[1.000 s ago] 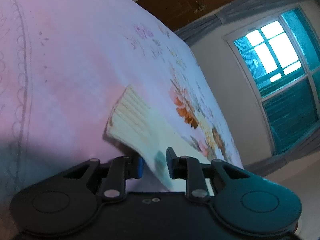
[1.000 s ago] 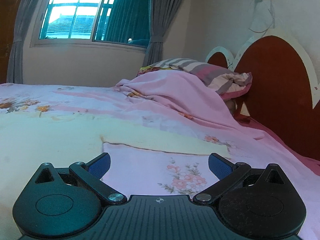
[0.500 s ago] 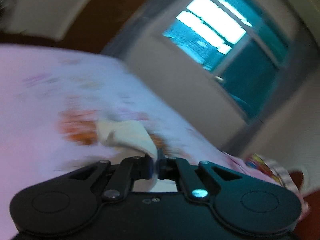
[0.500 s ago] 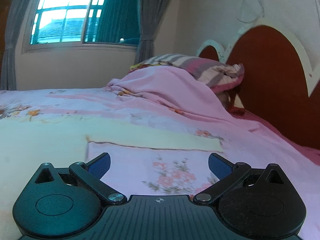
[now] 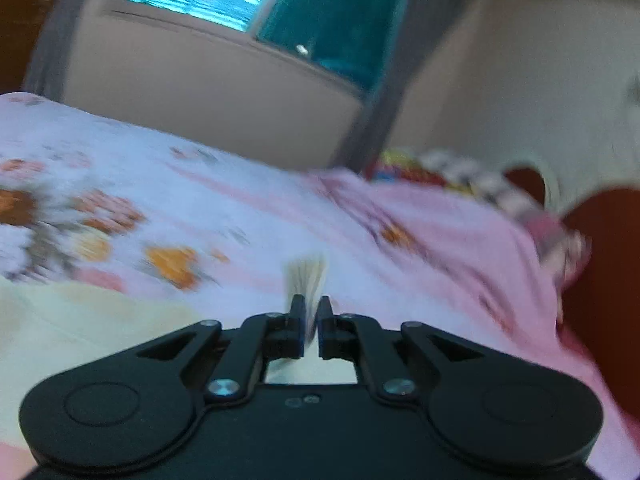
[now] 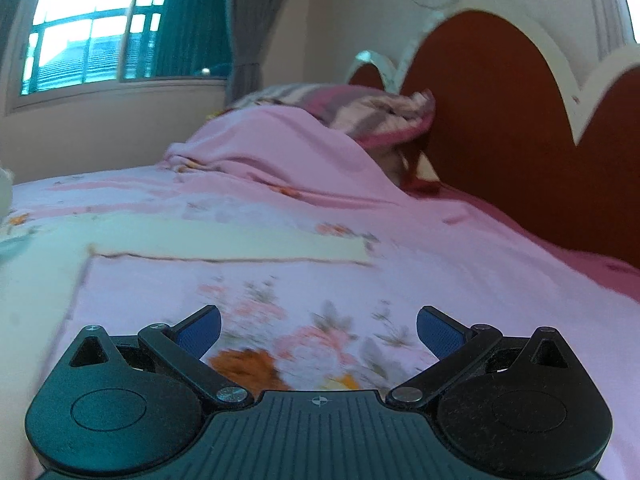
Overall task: Fold small clothes
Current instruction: 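Carry the sleeve across the sweater body with the left gripper and release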
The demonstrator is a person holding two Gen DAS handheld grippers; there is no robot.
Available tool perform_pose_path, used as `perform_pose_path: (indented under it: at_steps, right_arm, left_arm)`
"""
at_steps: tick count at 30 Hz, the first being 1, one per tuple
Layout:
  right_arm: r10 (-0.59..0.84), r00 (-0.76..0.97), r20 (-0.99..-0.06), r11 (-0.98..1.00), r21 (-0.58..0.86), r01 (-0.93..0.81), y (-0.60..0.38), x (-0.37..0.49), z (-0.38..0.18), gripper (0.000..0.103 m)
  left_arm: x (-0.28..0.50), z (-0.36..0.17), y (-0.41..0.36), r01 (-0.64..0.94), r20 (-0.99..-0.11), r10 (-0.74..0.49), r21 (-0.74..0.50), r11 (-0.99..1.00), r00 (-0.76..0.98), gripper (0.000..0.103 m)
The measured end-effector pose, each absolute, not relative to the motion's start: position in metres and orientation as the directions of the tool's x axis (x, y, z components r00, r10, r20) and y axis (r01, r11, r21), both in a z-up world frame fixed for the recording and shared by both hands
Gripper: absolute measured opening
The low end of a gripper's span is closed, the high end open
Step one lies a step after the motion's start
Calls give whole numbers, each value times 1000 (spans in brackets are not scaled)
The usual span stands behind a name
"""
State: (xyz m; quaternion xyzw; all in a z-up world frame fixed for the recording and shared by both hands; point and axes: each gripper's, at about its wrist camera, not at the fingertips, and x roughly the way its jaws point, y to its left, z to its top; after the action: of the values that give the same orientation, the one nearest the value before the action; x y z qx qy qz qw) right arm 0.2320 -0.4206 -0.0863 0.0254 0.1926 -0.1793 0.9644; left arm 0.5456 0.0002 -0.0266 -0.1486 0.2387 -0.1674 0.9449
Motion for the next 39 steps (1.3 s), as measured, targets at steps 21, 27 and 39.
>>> perform_pose_path:
  at_steps: [21, 27, 39]
  right_arm:
    - [-339, 838, -427, 919, 40, 392, -456, 224, -109, 103]
    - [-332, 838, -433, 919, 53, 391, -457, 225, -110, 103]
    - [-318, 838, -444, 913, 94, 396, -464, 225, -114, 103]
  left_arm:
    - [532, -89, -109, 422, -520, -463, -203, 883, 718, 20]
    - [514, -106, -123, 440, -510, -453, -155, 885, 731, 30]
    - [479, -86, -106, 356, -467, -287, 65, 932, 837, 70]
